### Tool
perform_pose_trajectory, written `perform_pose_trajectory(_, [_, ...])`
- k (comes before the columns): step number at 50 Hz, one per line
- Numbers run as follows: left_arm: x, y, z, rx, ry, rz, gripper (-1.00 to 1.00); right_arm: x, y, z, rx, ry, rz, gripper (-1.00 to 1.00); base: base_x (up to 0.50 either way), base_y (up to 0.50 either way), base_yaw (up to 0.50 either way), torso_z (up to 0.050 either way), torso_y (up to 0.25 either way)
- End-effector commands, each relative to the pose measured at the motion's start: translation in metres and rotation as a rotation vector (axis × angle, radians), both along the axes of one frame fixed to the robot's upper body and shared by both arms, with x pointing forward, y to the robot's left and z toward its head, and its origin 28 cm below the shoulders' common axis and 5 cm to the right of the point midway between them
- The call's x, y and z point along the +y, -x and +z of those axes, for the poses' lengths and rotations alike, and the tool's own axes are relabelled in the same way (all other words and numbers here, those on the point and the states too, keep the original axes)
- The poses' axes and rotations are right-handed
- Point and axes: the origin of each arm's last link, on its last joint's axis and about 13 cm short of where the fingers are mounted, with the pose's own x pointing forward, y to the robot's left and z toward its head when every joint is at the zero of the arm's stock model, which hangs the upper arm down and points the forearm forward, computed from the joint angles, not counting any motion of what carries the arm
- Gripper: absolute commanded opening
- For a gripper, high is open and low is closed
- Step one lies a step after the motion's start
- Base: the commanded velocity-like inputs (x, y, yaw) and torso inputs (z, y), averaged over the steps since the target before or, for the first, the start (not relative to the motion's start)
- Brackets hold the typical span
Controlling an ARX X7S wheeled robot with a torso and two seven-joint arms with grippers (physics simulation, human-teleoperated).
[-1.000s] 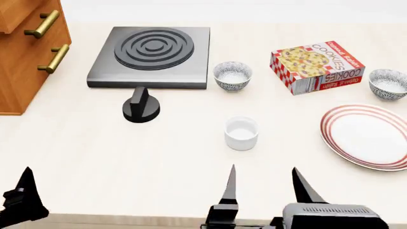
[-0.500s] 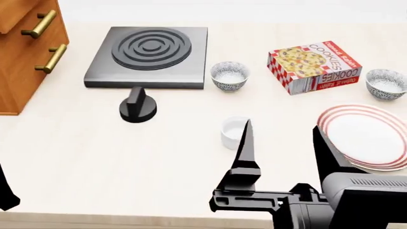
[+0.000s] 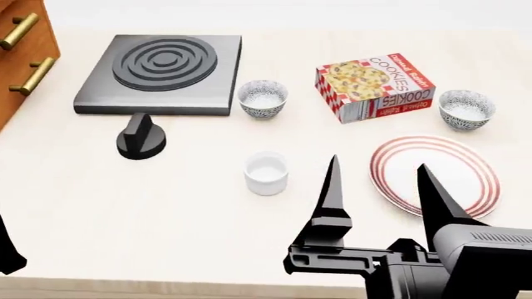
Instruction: Pick the akita bowl next to the plate and place it on the plate.
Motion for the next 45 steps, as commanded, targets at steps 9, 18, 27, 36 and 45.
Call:
perform_pose_trajectory(9, [0.0002, 0.0010, 0.0006, -0.001, -0.002, -0.002, 1.00, 0.0019, 0.0006, 0.0023, 0.002, -0.001, 0.001, 1.00, 0.00, -0.23, 0.00, 0.000, 0.000])
perform_pose_trajectory(18, [0.0002, 0.0004, -0.0001, -0.001, -0.001, -0.002, 1.00, 0.0022, 0.0007, 0.0024, 0.003, 0.004, 0.002, 1.00, 0.00, -0.23, 0.00, 0.000, 0.000])
perform_pose_trajectory(27, [0.0003, -0.0004, -0.0002, 0.002, 0.003, -0.001, 1.00, 0.0013, -0.0017, 0.0002, 0.007, 0.001, 0.002, 1.00, 0.00, -0.23, 0.00, 0.000, 0.000])
perform_pose_trajectory(36, [0.0010, -0.0005, -0.0013, 0.003, 0.004, -0.002, 1.00, 0.0021, -0.0022, -0.0012, 0.011, -0.003, 0.008, 1.00, 0.00, -0.23, 0.00, 0.000, 0.000])
perform_pose_trajectory(45, [0.0007, 0.0015, 0.0005, 0.002, 0.000, -0.002, 1.00, 0.0011, -0.0005, -0.0019, 0.010, 0.011, -0.003, 1.00, 0.00, -0.18, 0.00, 0.000, 0.000])
